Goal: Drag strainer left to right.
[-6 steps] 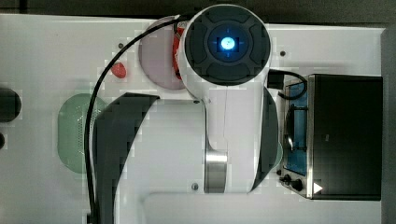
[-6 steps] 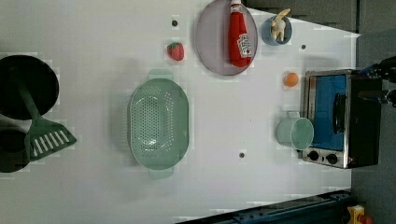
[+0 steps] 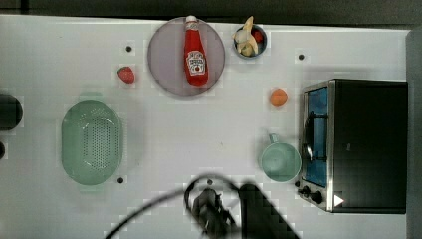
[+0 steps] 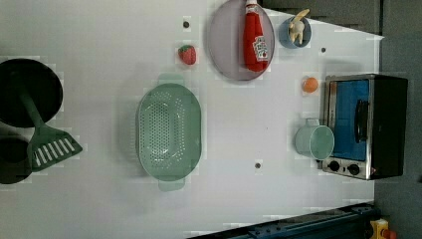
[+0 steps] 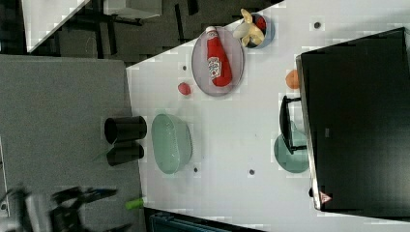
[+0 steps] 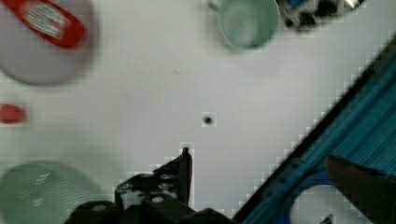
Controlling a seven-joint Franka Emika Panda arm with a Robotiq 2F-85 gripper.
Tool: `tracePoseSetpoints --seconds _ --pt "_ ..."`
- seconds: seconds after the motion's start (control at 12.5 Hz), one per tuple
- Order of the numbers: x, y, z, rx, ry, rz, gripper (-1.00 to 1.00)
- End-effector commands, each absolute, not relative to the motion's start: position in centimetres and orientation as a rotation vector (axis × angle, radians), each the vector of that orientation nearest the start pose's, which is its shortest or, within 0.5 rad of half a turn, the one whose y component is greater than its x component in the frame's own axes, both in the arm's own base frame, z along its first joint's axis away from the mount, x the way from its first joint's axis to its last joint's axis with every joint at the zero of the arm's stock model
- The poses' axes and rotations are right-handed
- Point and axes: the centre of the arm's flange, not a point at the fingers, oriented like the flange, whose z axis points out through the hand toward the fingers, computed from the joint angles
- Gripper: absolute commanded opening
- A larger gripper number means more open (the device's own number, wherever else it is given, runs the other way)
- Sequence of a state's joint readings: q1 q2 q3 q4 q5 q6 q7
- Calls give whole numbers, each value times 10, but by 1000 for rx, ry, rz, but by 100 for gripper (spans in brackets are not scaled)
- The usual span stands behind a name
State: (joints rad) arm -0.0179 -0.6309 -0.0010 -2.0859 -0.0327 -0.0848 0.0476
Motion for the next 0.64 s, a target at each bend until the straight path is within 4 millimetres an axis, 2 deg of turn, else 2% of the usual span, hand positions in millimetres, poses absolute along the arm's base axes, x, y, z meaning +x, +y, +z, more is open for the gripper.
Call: tracePoseSetpoints --seconds 0.08,0.32,0.48,0.64 --pt "368 39 635 -2977 1132 -10 100" --pt "389 115 597 -3063 1054 -54 100" --pt "403 166 563 -3066 1095 -92 100" --pt "414 216 521 -3029 1197 -96 100"
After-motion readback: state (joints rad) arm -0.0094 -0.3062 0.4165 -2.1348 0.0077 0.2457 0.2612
